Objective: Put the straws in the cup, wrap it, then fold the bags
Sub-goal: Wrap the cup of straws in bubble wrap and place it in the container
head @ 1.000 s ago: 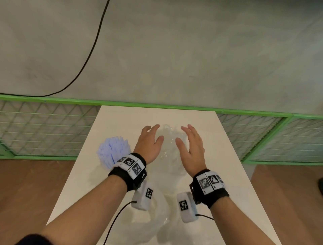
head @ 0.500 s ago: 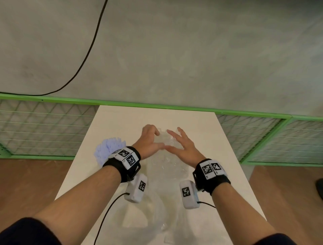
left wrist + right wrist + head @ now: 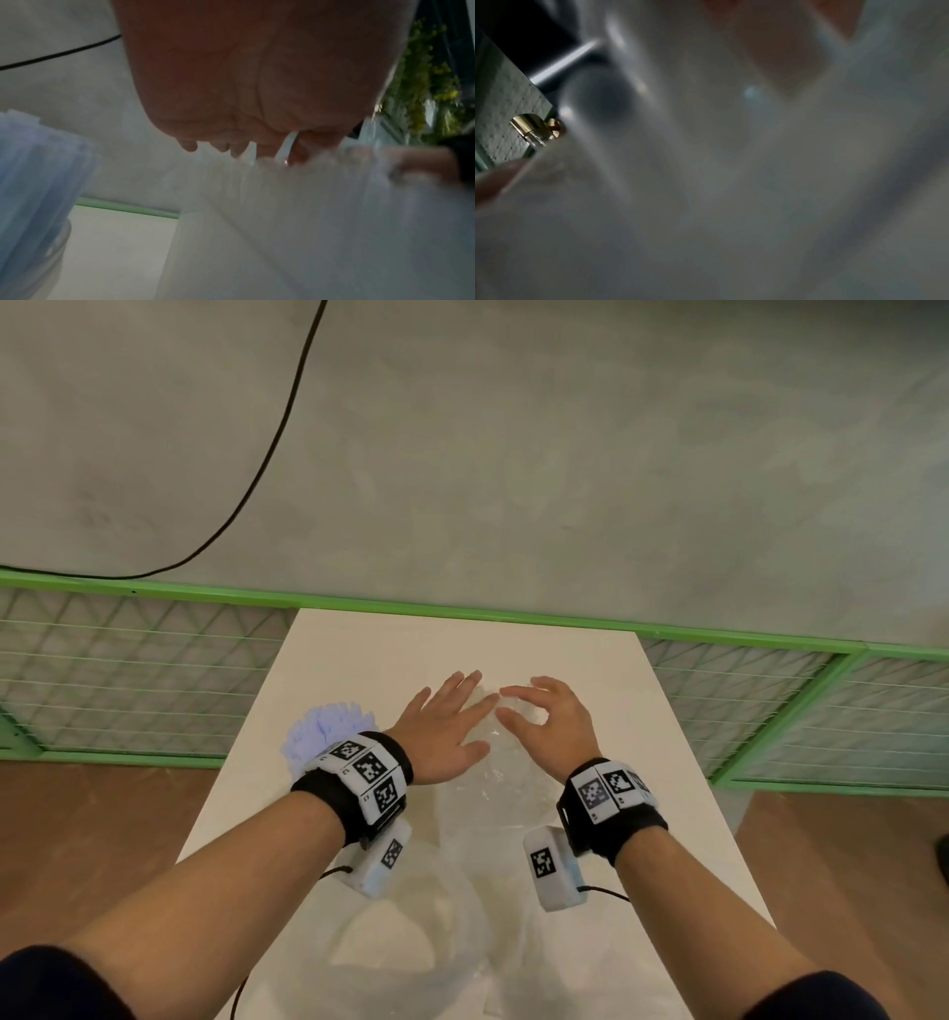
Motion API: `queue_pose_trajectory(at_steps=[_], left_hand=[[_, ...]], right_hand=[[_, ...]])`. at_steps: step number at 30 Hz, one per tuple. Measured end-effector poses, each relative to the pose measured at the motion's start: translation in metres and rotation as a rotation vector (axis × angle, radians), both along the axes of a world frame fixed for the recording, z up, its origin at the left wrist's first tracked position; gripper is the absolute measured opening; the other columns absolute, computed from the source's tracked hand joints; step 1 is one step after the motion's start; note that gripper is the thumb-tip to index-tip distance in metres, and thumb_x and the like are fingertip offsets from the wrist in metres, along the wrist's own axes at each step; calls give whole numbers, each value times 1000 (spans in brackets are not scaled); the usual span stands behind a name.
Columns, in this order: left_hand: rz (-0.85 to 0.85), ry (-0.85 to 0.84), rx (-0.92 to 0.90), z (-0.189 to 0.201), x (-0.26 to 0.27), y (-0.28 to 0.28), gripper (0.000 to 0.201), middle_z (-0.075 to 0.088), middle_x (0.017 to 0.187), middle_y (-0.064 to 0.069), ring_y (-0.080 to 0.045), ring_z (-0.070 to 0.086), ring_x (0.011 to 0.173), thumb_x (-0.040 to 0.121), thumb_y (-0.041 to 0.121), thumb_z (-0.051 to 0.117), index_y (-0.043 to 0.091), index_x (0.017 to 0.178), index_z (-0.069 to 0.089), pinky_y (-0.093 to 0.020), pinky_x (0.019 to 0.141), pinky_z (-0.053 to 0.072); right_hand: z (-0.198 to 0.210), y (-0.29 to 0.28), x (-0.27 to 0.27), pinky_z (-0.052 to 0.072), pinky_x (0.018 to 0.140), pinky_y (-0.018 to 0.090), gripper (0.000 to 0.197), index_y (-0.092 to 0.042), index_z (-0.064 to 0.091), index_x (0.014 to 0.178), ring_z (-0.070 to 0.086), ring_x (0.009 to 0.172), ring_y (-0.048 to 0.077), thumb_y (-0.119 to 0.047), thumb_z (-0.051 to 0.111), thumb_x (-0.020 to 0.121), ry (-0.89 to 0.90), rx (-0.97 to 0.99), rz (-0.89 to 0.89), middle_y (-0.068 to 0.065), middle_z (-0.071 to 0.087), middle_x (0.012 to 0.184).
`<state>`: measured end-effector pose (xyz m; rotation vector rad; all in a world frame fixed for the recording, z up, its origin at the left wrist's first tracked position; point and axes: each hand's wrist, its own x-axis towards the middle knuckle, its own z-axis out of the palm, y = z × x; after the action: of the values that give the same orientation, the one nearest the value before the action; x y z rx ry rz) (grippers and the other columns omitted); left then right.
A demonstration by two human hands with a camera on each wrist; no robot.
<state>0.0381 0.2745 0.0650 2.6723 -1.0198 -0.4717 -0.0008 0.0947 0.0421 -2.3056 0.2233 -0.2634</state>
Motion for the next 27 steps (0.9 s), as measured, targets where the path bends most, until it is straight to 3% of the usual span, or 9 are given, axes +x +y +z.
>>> queue_pose_trajectory(at_steps=[3,8,10,12,13,15,19,23,27], left_hand=[[16,-29,-91,9,-7,12,56,-7,162,9,-9,-11,148,101,44,33,31,153,17,-39,121,-5],[-4,-29,-11,-4,-32,24,57,-8,162,9,-6,-8,148,103,46,22,28,154,7,-33,120,-6],[36,-17,-133,-7,-31,27,52,1,162,9,-9,-1,149,101,49,31,33,150,25,-36,121,-1],[157,0,-338,-6,-27,31,50,11,161,9,-15,13,148,94,56,36,37,140,45,-42,120,11],[213,4,-393,-5,-25,32,52,11,161,9,-17,15,147,92,57,35,38,140,45,-43,120,15],[262,26,-372,-6,-29,27,57,-3,162,8,-16,4,149,97,55,34,36,150,25,-43,121,11],[253,65,-231,-18,-46,5,61,-23,159,-1,-18,-17,148,103,44,23,28,154,-6,-38,121,-4],[244,64,-227,-26,-40,-6,58,-24,159,-1,-18,-18,147,104,37,20,25,153,-9,-35,120,-6],[206,47,-241,-29,-11,-9,57,-17,161,-1,-18,-12,149,104,37,21,25,154,-4,-37,121,-2]], right_hand=[[9,-4,-8,22,116,46,45,-43,50,135,22,144,18,-49,59,91,-22,-64,88,-8,26,157],[4,2,-42,4,120,47,65,-37,6,155,-12,148,8,-60,28,98,197,-395,373,-17,-10,161],[1,-2,-47,2,120,47,58,-41,10,154,-13,148,5,-55,30,101,190,-376,412,-22,-6,160],[8,-7,-47,3,119,45,53,-43,28,149,-7,148,4,-47,42,99,134,-274,437,-26,7,159],[12,-8,-47,4,117,43,53,-42,35,146,-4,148,3,-45,46,95,102,-220,434,-28,12,157],[17,-5,-47,6,115,40,59,-42,35,146,-4,148,2,-52,45,89,41,-187,375,-28,11,158],[8,16,-52,5,116,41,85,-35,9,155,-11,149,11,-77,17,81,119,-337,246,-16,-9,162],[-9,34,-55,14,121,42,82,-23,14,156,2,151,19,-66,5,87,84,-330,153,-4,0,164],[-11,42,-35,16,120,40,71,-19,17,156,7,150,21,-53,9,94,98,-388,56,1,4,164]])
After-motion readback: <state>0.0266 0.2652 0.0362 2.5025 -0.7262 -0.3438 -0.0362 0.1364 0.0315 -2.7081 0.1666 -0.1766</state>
